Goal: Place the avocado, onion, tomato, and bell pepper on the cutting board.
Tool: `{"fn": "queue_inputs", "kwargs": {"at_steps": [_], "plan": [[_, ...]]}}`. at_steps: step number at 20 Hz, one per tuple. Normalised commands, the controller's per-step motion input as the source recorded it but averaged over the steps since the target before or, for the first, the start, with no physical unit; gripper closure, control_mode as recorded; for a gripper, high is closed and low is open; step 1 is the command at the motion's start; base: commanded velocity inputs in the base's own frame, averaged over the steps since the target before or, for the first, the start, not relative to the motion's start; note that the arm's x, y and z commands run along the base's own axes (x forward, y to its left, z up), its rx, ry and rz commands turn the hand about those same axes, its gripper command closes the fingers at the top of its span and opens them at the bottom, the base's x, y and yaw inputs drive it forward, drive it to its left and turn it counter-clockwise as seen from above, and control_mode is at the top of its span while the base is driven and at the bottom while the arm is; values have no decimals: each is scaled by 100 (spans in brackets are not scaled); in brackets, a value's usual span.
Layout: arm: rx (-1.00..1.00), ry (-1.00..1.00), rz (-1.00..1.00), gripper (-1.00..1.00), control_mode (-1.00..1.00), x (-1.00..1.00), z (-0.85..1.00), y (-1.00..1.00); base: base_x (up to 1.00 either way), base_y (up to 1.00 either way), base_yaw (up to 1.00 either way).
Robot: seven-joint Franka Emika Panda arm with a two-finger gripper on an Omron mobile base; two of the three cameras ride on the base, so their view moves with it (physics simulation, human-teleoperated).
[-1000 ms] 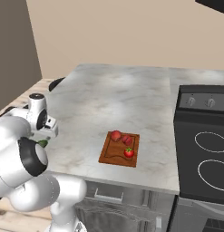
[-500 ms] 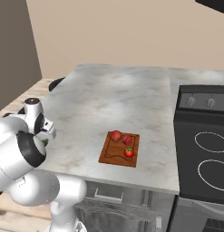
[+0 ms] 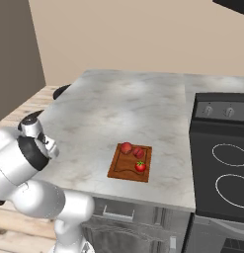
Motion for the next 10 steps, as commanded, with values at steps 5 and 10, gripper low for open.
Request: {"fn": "queue_inputs", "kwargs": {"at_steps": [5,10], "plan": [[-2,0,-6,-100,-100,1,-17,8,0,0,0],[-1,-1,-7,-100,-100,11,-16,2,0,0,0]]}}
